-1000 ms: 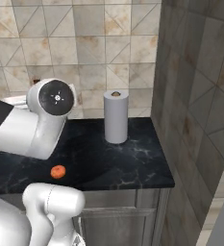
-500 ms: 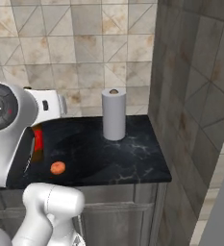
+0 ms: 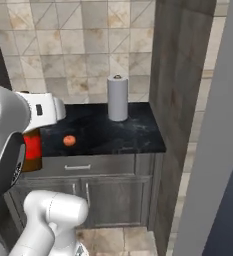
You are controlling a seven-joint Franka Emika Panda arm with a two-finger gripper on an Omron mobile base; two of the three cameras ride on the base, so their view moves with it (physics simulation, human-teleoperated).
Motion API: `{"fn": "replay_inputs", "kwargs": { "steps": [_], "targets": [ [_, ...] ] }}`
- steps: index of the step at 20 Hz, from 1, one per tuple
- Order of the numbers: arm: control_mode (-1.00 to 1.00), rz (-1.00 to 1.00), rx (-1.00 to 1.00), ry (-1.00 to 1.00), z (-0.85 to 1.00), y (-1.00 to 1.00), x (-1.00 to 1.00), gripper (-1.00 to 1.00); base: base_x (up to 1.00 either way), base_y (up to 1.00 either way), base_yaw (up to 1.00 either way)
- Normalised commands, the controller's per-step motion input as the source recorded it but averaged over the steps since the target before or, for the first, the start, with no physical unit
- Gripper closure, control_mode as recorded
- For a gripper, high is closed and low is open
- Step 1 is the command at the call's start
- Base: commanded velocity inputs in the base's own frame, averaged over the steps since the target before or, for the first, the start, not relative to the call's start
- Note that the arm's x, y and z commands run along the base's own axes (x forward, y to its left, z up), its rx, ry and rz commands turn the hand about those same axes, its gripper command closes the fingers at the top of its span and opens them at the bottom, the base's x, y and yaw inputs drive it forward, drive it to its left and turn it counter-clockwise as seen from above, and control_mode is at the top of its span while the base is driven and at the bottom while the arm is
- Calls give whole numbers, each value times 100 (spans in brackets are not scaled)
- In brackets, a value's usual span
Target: Place the beers on the top shelf of the fridge to keep them out of children's reach, and place the squash on lower shelves for easy access.
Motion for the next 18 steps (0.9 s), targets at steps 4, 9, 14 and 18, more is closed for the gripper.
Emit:
{"fn": "replay_inputs", "kwargs": {
  "steps": [4,9,14,18],
  "targets": [
    [100,0,0,0,0,0,0,100,-96,0,58],
    [100,0,0,0,0,0,0,100,-64,0,88],
    [100,0,0,0,0,0,0,100,-38,9,87],
    [100,0,0,0,0,0,0,100,-6,43,66]
  ]
}}
